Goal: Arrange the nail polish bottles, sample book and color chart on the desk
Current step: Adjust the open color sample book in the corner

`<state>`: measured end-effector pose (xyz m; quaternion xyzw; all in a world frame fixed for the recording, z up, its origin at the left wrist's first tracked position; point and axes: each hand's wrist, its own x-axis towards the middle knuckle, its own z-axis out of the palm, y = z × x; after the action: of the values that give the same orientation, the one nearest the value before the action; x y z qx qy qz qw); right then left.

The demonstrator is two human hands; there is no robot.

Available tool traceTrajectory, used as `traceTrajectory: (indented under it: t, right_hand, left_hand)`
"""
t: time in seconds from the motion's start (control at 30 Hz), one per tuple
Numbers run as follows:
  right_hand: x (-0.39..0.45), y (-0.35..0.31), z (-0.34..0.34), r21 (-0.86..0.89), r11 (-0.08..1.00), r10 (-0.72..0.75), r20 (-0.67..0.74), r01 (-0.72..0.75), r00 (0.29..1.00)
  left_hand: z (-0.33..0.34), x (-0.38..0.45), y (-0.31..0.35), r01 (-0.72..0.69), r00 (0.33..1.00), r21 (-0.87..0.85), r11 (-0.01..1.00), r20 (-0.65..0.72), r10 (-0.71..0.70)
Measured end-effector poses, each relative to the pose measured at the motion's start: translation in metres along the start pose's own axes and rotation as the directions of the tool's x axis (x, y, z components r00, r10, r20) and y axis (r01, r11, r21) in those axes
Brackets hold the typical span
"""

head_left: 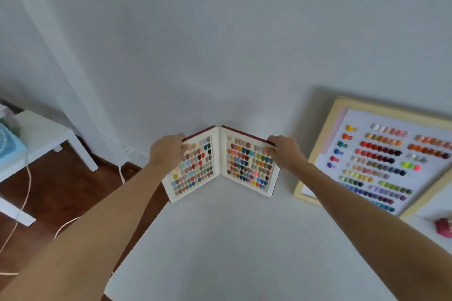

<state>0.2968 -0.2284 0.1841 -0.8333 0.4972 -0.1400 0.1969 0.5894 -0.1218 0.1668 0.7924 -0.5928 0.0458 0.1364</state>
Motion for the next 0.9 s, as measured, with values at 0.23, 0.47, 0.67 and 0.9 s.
traceTrajectory:
  t: [0.23, 0.47, 0.67, 0.9]
  right_hand:
    - [0.043, 0.01, -0.004, -0.02, 0.996, 0.083, -0.091, -0.085, 0.992]
    - [0.074, 0.024, -0.001, -0.022, 0.988, 0.151, -0.111, -0.154, 0.982]
    - [0.088, 0.03, 0.001, -0.028, 0.987, 0.157, -0.126, -0.161, 0.98]
    - [0.088, 0.037, 0.002, 0.008, 0.978, 0.207, -0.116, -0.208, 0.971]
  left_hand:
    - [0.017, 0.068, 0.014, -0.048, 0.999, -0.041, 0.998, 0.024, 0.049]
    - [0.033, 0.104, 0.024, -0.071, 0.997, -0.065, 0.995, 0.033, 0.074]
    - [0.04, 0.117, 0.027, -0.069, 0.996, -0.068, 0.995, 0.052, 0.073]
    - [0.04, 0.118, 0.03, -0.082, 0.994, -0.062, 0.995, 0.066, 0.086]
